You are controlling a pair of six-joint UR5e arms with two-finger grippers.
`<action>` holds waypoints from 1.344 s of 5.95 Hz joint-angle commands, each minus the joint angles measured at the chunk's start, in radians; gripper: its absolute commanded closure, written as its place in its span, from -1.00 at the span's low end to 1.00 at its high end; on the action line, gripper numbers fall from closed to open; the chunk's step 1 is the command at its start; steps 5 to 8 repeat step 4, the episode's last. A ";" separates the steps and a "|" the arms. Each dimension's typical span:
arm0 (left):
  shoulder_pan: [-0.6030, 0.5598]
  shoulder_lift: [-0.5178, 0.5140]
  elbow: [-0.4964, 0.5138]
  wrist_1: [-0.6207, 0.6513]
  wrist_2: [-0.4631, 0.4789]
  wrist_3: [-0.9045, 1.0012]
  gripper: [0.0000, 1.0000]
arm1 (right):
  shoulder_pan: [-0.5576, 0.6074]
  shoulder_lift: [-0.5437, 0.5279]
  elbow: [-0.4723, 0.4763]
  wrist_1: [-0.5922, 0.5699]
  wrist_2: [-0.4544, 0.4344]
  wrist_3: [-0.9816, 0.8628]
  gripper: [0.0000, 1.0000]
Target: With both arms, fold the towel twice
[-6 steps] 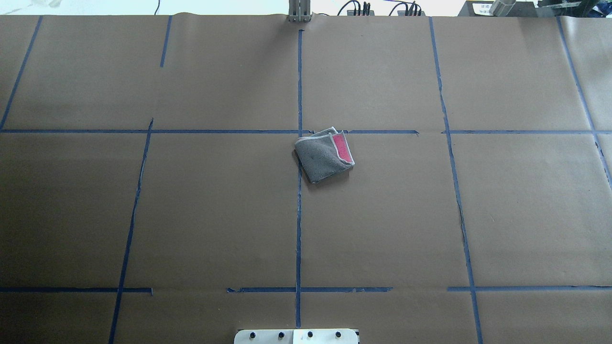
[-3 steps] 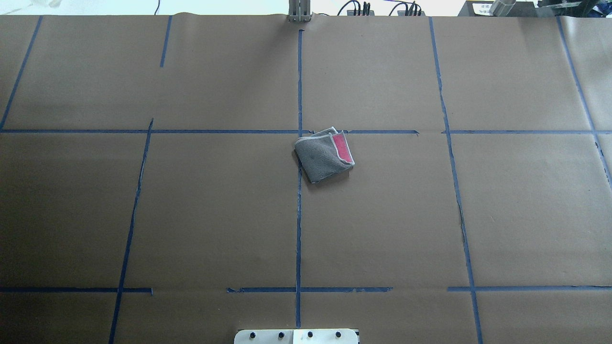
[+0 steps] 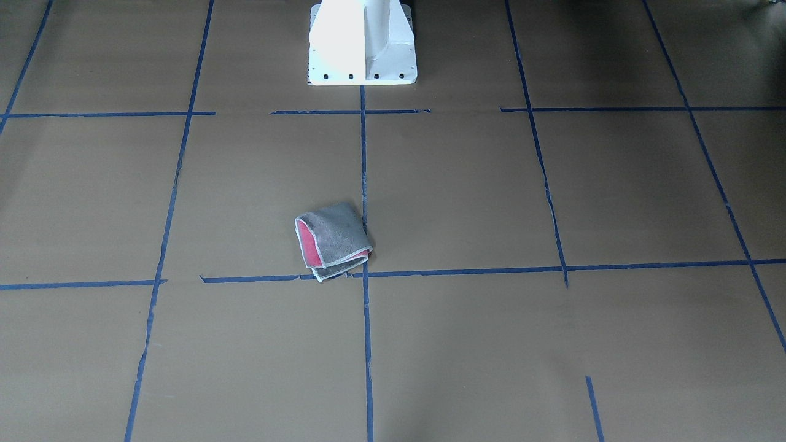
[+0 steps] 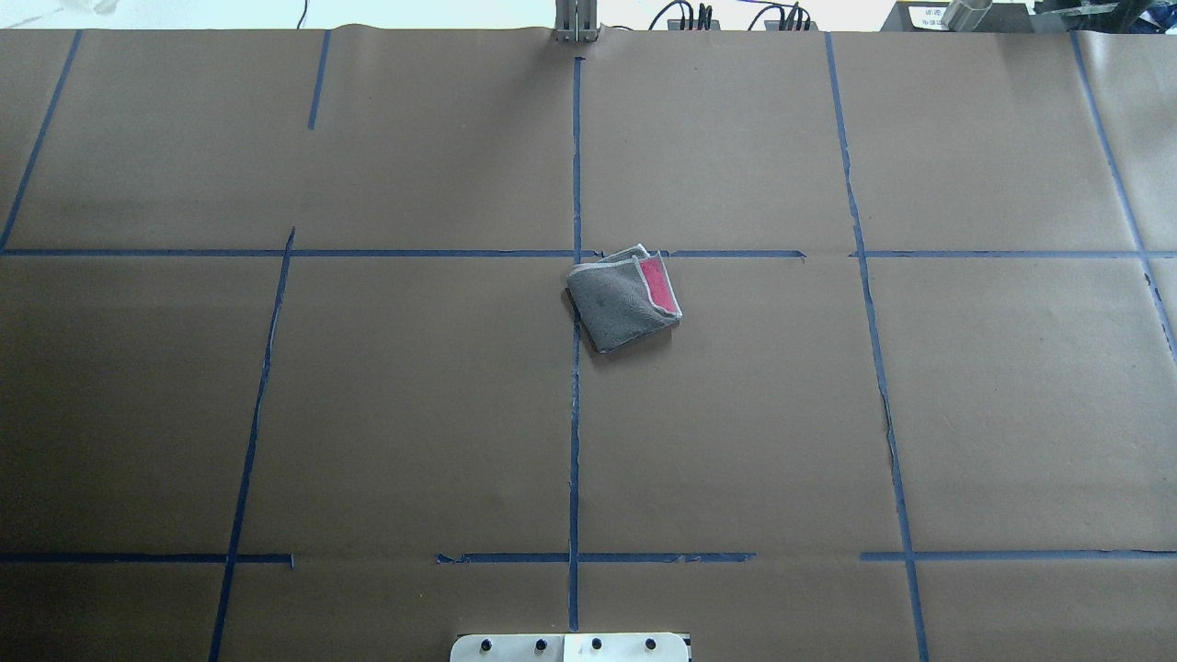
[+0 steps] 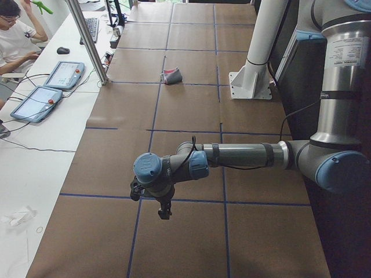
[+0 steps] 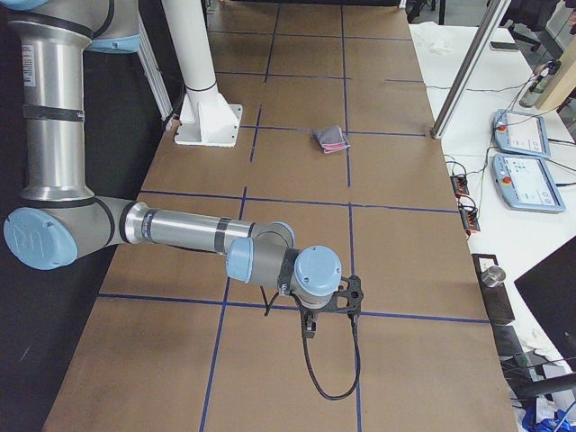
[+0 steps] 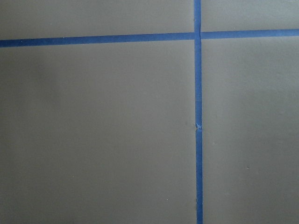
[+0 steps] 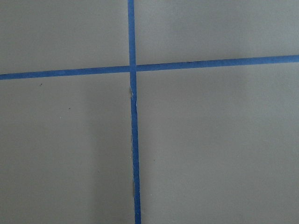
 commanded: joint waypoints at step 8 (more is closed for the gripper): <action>0.002 0.000 0.002 -0.003 0.000 0.001 -1.00 | 0.002 0.009 0.004 0.000 -0.002 -0.006 -1.00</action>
